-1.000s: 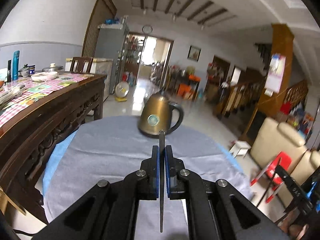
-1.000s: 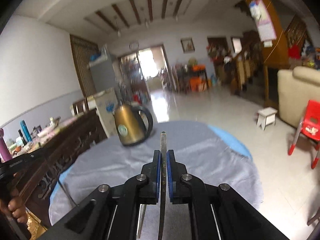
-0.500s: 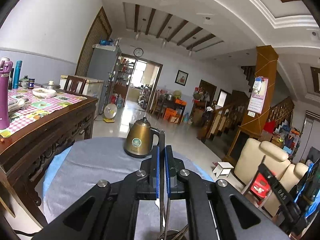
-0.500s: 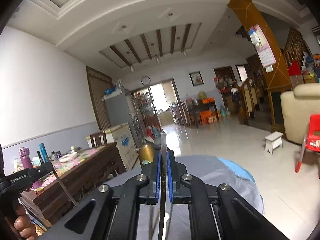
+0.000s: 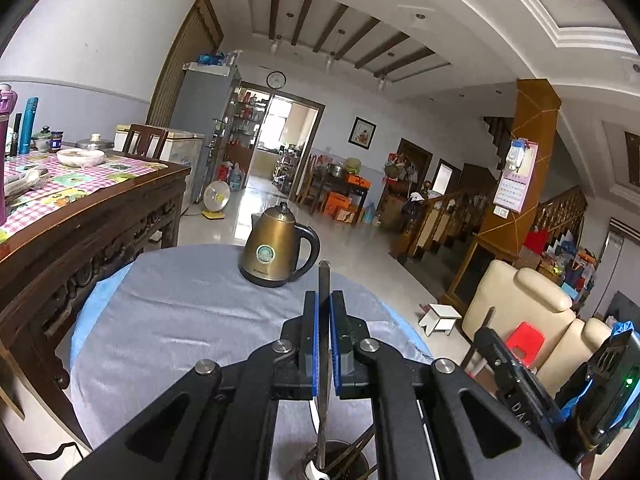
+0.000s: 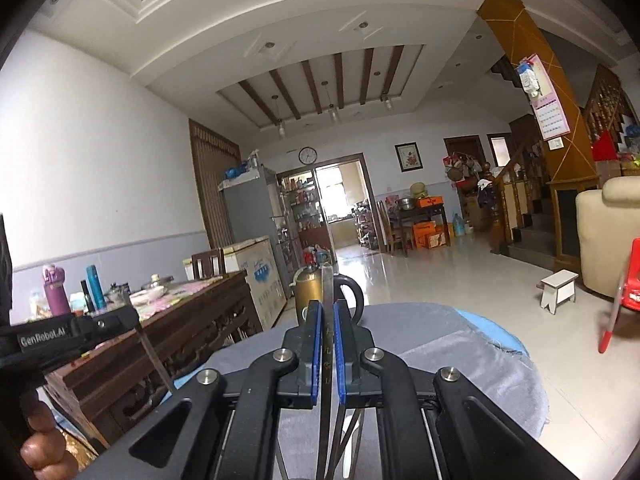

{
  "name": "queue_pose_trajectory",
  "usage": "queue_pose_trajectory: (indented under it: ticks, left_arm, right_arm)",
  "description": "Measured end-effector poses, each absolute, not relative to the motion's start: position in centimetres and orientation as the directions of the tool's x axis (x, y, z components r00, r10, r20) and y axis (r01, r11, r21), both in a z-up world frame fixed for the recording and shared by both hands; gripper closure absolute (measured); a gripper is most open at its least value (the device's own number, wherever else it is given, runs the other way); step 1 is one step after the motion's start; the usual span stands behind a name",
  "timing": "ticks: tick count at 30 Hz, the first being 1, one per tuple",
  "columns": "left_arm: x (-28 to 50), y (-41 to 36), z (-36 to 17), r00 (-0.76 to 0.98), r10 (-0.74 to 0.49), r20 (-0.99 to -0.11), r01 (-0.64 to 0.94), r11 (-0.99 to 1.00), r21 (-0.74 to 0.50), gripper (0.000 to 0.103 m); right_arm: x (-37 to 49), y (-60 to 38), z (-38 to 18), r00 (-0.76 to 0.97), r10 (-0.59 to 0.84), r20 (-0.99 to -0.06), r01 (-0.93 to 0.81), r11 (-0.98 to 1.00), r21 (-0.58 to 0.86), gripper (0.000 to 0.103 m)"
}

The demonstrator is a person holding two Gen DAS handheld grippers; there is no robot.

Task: Organize utensils

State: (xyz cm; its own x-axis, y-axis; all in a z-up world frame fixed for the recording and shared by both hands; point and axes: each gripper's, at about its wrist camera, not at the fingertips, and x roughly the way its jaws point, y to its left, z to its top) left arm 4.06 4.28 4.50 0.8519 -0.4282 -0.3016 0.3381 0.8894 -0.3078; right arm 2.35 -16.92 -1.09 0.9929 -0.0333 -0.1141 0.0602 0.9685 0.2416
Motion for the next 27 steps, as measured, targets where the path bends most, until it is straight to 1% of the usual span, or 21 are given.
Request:
queue_pose_trajectory:
  ticks: [10, 19, 27]
  left_arm:
    - [3.5, 2.9, 3.6, 0.827, -0.445, -0.344, 0.357, 0.888, -0.29, 0.098]
    - [3.1, 2.2, 2.0, 0.814, -0.414, -0.407, 0.331, 0.907, -0.261, 0.098]
    - [3.2, 2.0, 1.0, 0.803, -0.394, -0.447, 0.314, 0.917, -0.245, 0.098]
  right_arm:
    - [2.8, -16.7, -2.1, 0.988, -0.007, -0.157, 0.043, 0.972, 0.229, 0.096]
    - [2.7, -17.6, -3.7, 0.974, 0.021, -0.224, 0.037, 0.966, 0.254, 0.096]
    - [2.4, -17.3, -4.5, 0.967, 0.032, -0.251, 0.033, 0.967, 0.254, 0.096]
